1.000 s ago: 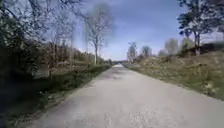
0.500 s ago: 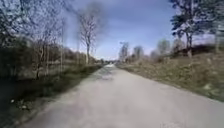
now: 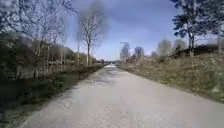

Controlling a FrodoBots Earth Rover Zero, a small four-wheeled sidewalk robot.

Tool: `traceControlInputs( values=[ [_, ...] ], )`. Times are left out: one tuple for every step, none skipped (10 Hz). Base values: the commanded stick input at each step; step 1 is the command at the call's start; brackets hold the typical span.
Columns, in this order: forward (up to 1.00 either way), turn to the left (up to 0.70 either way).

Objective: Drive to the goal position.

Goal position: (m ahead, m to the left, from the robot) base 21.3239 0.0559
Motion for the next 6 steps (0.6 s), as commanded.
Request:
traceControlInputs(
  values=[
    [0.85, 0.00],
    [0.85, 0.00],
    [0.85, 0.00],
    [0.85, 0.00],
    [0.85, 0.00],
    [0.85, 0.00]
  ],
)
